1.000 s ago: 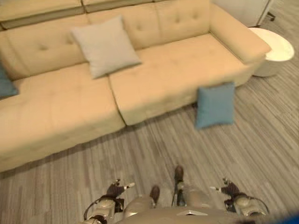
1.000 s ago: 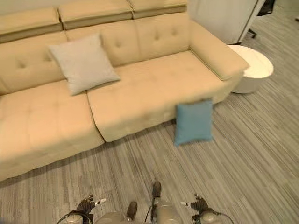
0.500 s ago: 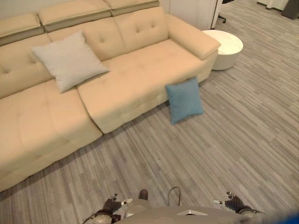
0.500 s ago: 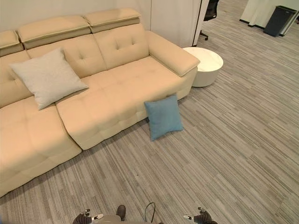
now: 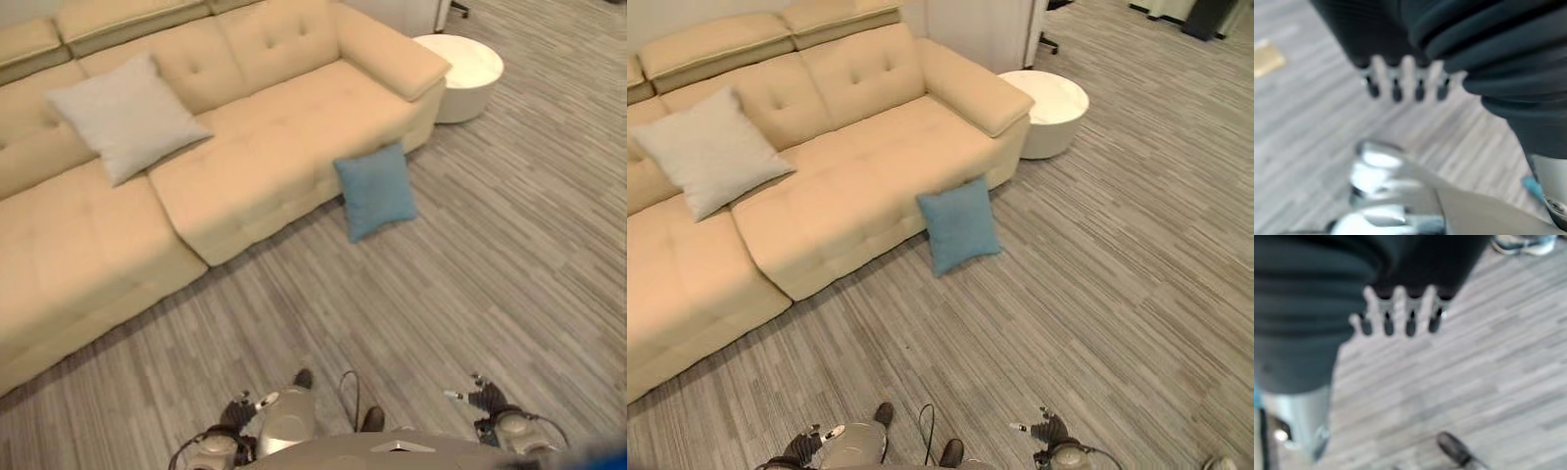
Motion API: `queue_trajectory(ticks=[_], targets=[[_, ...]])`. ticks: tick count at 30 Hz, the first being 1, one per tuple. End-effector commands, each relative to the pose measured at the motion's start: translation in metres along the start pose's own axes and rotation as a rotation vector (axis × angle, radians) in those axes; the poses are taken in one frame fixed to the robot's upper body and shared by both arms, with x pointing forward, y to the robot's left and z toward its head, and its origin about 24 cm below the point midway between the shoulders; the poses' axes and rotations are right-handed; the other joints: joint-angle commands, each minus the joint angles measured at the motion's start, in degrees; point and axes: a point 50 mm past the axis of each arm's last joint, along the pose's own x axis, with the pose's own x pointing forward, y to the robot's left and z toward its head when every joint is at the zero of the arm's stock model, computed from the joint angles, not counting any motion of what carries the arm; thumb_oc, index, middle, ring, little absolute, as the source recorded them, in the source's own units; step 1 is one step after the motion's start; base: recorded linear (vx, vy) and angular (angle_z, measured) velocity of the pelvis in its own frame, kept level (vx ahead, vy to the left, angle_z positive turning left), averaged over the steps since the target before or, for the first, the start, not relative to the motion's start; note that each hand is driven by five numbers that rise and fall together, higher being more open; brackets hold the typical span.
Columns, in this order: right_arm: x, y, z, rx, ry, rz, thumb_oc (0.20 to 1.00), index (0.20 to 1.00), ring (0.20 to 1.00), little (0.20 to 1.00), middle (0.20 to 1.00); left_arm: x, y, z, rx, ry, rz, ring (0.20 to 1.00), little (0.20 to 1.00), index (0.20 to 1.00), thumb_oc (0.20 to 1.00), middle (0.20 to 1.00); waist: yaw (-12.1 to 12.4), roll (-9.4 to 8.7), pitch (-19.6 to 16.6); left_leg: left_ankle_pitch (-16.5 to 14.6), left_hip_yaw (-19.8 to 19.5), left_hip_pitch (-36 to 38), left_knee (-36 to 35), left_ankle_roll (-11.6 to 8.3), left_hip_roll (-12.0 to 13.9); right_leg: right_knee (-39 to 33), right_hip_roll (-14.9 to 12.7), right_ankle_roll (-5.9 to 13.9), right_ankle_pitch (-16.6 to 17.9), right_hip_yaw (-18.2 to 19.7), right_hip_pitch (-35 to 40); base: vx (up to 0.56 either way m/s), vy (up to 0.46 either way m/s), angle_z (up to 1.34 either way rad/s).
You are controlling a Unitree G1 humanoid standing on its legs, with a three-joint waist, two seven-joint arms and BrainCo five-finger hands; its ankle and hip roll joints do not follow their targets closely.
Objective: Pick up all the scattered cushions and arrange them neatly on the sofa.
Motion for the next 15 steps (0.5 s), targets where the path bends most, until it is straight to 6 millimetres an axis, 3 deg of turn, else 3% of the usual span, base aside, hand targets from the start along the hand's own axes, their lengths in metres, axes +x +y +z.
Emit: queue_trajectory(ticks=[1, 3, 6, 7, 8, 9, 10, 15], targets=[[0.001, -0.006, 0.008, -0.003, -0.044, -0.021, 1.000, 1.000, 1.000, 1.000, 1.000, 0.002, -0.001, 0.005, 0.020, -0.009, -0.002, 1.000, 1.000, 1.000, 1.000, 1.000, 2.6, -0.75, 0.2, -2.5, 2.3, -0.1, 2.2, 4.73, -3.9, 2.3, 0.5, 8.32, 1.6, 2.7, 0.2, 0.14, 0.026, -0.47], [0.002, -0.002, 0.014, -0.004, -0.058, -0.008, 1.000, 1.000, 1.000, 1.000, 1.000, 0.001, 0.003, 0.002, 0.009, -0.002, 0.011, 1.000, 1.000, 1.000, 1.000, 1.000, 3.0, -0.96, -1.0, -3.5, 1.2, 3.2, 0.4, 6.03, -3.5, 4.7, 0.6, 8.51, 0.3, 4.3, 0.3, 0.26, 0.094, -0.82], [0.004, 0.003, 0.019, -0.026, -0.067, 0.009, 1.000, 1.000, 1.000, 1.000, 1.000, 0.002, 0.005, 0.007, -0.004, -0.016, 0.022, 1.000, 1.000, 1.000, 1.000, 1.000, 4.2, -0.72, -1.6, -4.5, 1.1, 6.2, -1.2, 7.46, -3.1, 10.7, -0.8, 9.77, -0.4, 3.5, -0.9, 0.22, 0.108, -0.89], [0.005, 0.005, 0.027, -0.023, -0.083, 0.012, 1.000, 1.000, 1.000, 1.000, 1.000, 0.003, 0.007, 0.014, -0.007, -0.040, 0.028, 1.000, 1.000, 1.000, 1.000, 1.000, 4.8, -0.41, -1.4, -5.1, 1.3, 7.6, -1.4, 8.77, -2.9, 17.9, -2.6, 11.67, 2.0, 2.8, -3.9, 0.15, 0.098, -0.60], [0.005, 0.005, 0.027, -0.023, -0.083, 0.012, 1.000, 1.000, 1.000, 1.000, 1.000, 0.003, 0.007, 0.014, -0.007, -0.040, 0.028, 1.000, 1.000, 1.000, 1.000, 1.000, 4.8, -0.41, -1.4, -5.1, 1.3, 7.6, -1.4, 8.77, -2.9, 17.9, -2.6, 11.68, 2.0, 2.8, -3.9, 0.18, 0.109, -0.72], [0.006, 0.006, 0.032, -0.016, -0.099, 0.015, 1.000, 1.000, 1.000, 1.000, 1.000, 0.005, 0.010, 0.023, 0.000, -0.067, 0.032, 1.000, 1.000, 1.000, 1.000, 1.000, 4.2, 0.06, -0.8, -5.5, 0.5, 8.7, -1.1, 9.71, -2.6, 24.1, -3.4, 12.86, 4.5, 2.5, -6.6, 0.13, 0.042, -0.67], [0.006, 0.007, 0.033, -0.014, -0.099, 0.014, 1.000, 1.000, 1.000, 1.000, 1.000, 0.005, 0.011, 0.025, 0.013, -0.072, 0.031, 1.000, 1.000, 1.000, 1.000, 1.000, 4.0, 0.16, -0.7, -6.0, 0.2, 9.1, -0.8, 9.94, -2.5, 25.3, -3.9, 12.67, 4.9, 2.5, -7.5, 0.13, 0.042, -0.35], [0.006, 0.007, 0.035, -0.018, -0.107, 0.018, 1.000, 1.000, 1.000, 1.000, 1.000, 0.006, 0.015, 0.028, 0.026, -0.072, 0.044, 1.000, 1.000, 1.000, 1.000, 1.000, 3.8, -0.02, -1.4, -7.8, -0.8, 11.8, -2.7, 9.74, -1.4, 16.7, -6.5, 10.50, 4.8, -0.3, -9.0, 0.20, -0.084, 0.18]])
